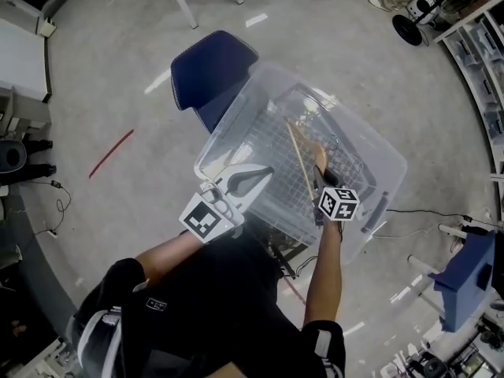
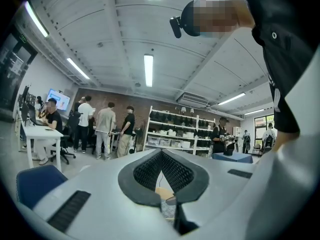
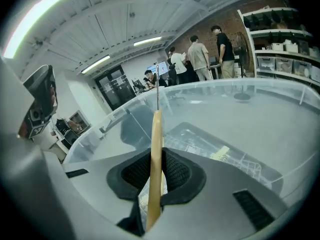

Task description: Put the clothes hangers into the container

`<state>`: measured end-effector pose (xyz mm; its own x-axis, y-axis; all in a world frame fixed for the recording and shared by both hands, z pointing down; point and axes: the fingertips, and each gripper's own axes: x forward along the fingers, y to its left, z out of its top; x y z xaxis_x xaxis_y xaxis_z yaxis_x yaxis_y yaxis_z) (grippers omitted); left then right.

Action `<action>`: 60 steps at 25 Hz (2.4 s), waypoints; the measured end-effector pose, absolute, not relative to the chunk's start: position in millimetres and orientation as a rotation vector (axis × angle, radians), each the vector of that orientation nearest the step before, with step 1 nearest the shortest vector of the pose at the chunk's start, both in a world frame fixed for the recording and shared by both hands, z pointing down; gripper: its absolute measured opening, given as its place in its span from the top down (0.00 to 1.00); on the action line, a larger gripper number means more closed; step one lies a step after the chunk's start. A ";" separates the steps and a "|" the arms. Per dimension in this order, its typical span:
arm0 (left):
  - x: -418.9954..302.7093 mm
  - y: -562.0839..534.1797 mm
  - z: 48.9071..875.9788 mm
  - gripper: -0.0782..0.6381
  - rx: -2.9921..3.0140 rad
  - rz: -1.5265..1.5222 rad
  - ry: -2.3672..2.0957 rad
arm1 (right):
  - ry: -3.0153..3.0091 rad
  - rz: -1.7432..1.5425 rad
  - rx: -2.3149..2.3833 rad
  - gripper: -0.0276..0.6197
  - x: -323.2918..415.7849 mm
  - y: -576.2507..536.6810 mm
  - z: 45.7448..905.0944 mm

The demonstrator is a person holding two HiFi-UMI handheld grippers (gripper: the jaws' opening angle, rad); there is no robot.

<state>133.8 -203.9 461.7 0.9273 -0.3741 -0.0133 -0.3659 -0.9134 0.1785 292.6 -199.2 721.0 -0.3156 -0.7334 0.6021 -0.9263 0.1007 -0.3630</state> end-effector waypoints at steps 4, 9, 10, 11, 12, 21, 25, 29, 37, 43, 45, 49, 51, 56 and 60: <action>137.6 -205.7 468.8 0.86 2.900 -0.042 -0.570 | -2.109 1.127 1.608 0.85 292.3 -204.6 751.5; 136.5 -212.0 477.4 0.86 2.884 -0.019 -0.590 | -2.090 1.255 1.583 0.85 291.2 -206.2 792.9; 136.2 -212.9 478.5 0.86 2.883 -0.017 -0.593 | -2.085 1.284 1.582 0.85 291.2 -204.8 800.8; 136.0 -213.8 479.6 0.86 2.883 -0.014 -0.595 | -2.082 1.310 1.579 0.85 291.5 -203.6 808.6; 136.2 -214.7 480.9 0.86 2.885 -0.011 -0.598 | -2.080 1.331 1.574 0.85 292.5 -202.4 816.6; 141.2 -221.3 491.9 0.86 2.873 0.031 -0.600 | -1.981 1.461 1.514 0.85 303.6 -185.0 882.1; 143.0 -223.4 496.4 0.86 2.865 0.044 -0.599 | -1.952 1.471 1.514 0.84 308.4 -187.1 899.8; 142.7 -223.8 502.0 0.86 2.858 0.061 -0.600 | -1.929 1.451 1.490 0.84 304.7 -187.9 919.1; 143.8 -224.6 502.5 0.86 2.849 0.064 -0.607 | -1.883 1.464 1.548 0.83 312.1 -192.2 928.3; 145.4 -227.6 503.6 0.86 2.861 0.068 -0.615 | -1.789 1.475 1.604 0.76 327.3 -195.1 942.2; 145.9 -228.1 507.5 0.86 2.851 0.093 -0.613 | -1.762 1.486 1.616 0.75 330.8 -195.3 948.0; 145.8 -229.6 511.1 0.86 2.847 0.102 -0.619 | -1.701 1.488 1.639 0.72 336.8 -194.6 959.0; 145.2 -229.8 513.8 0.86 2.844 0.111 -0.623 | -1.665 1.465 1.631 0.71 338.4 -192.7 965.8; 145.9 -229.7 514.8 0.86 2.836 0.114 -0.622 | -1.622 1.446 1.615 0.70 338.2 -188.2 974.4; 143.6 -229.1 512.2 0.86 2.837 0.098 -0.627 | -1.595 1.429 1.593 0.69 337.4 -185.3 974.1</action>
